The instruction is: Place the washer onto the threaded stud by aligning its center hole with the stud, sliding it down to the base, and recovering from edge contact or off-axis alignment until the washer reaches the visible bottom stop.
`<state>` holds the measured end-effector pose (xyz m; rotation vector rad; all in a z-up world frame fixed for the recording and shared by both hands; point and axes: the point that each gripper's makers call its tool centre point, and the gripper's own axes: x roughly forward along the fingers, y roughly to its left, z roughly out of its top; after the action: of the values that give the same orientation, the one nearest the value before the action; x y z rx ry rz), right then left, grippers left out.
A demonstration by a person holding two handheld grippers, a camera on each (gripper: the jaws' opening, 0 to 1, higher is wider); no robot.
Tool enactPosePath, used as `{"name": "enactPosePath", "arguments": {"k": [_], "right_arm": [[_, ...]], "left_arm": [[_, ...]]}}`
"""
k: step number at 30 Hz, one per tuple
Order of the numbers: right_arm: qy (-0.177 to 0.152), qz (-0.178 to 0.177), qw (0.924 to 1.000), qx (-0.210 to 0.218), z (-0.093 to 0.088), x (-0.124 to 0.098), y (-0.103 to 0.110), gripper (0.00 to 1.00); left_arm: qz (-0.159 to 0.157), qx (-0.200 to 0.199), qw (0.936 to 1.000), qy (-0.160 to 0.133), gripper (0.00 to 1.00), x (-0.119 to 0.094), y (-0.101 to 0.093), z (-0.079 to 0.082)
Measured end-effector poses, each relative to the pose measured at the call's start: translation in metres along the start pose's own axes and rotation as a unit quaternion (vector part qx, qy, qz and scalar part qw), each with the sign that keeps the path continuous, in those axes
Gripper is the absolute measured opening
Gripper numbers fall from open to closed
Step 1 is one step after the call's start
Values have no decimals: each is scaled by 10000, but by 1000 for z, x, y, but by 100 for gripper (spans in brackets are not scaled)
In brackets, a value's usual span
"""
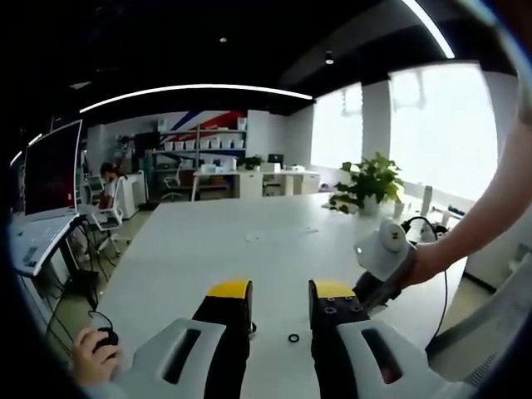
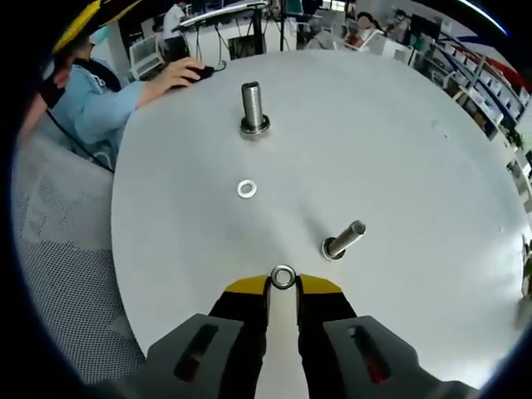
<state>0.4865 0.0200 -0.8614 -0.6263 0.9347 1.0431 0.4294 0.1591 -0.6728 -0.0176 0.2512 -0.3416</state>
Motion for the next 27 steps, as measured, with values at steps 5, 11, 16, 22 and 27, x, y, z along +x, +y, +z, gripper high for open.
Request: {"name": "enactPosePath", "arguments": {"k": [5, 11, 16, 22, 27], "right_arm": [[-89, -37, 10000, 4, 4, -9, -3, 14], [-246, -75, 9997, 15, 13, -21, -7, 14], [-383, -129, 9992, 51, 20, -33, -13, 14], [-508, -217, 9985, 64, 29, -43, -20, 14], [-580, -263, 9979, 132, 35, -47, -26, 14]], "left_arm": [[12, 10, 10000, 11, 25, 0, 1, -1], [26, -6, 10000, 39, 25, 0, 1, -2], [15, 29, 10000, 73, 25, 1, 0, -3], [31, 19, 10000, 77, 25, 0, 1, -3], [41, 24, 9999, 89, 25, 0, 2, -4]]}}
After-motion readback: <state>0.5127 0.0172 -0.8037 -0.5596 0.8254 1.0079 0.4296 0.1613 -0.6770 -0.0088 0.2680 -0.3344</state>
